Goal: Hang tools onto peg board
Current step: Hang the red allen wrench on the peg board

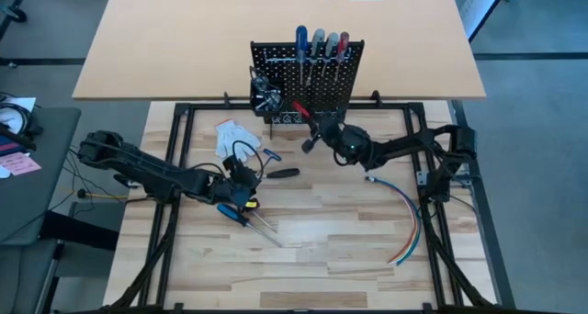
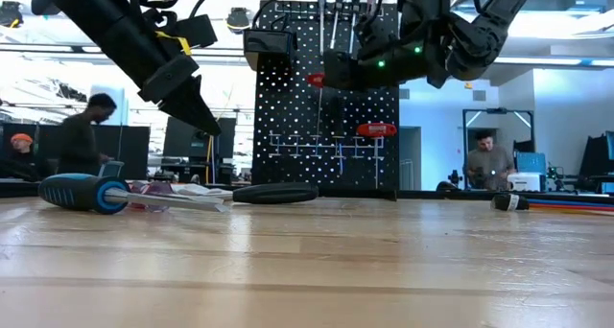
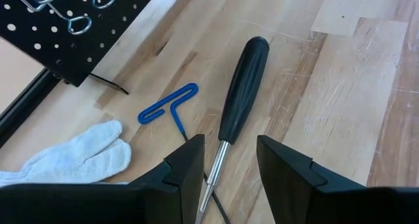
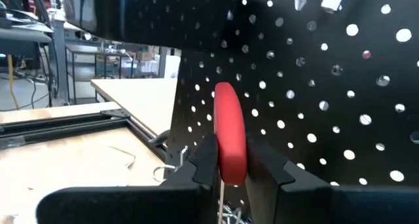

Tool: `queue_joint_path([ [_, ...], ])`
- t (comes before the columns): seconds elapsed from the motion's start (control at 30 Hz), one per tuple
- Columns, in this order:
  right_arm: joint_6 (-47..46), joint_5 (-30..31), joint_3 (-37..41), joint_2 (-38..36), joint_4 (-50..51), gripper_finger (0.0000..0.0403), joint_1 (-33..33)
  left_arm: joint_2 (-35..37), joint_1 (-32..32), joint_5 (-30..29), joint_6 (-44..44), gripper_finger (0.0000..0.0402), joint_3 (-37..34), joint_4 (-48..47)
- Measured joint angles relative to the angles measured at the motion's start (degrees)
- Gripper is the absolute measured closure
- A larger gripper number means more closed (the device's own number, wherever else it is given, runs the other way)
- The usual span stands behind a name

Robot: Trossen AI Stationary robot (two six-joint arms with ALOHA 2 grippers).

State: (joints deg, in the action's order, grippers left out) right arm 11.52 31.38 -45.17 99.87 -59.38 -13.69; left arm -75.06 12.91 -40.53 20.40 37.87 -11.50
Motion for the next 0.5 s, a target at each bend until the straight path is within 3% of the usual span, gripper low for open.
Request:
queue_joint_path([
  [0.17,-2.43,-0.22,0.0,-0.02,2.77,0.0348,-0.83,-0.01,0.0,0.0,0.0,0.0265,0.0,0.03],
  [0.37,-9.29,-8.1,0.0,0.01,7.25,0.0347,-4.01,-0.03,0.0,0.02,-0.02,0.0265,0.0,0.4],
  [0.5,-11.48,-9.23,0.0,0.01,9.04,0.0335,-5.27,-0.03,0.0,0.02,-0.02,0.0265,0.0,0.56],
])
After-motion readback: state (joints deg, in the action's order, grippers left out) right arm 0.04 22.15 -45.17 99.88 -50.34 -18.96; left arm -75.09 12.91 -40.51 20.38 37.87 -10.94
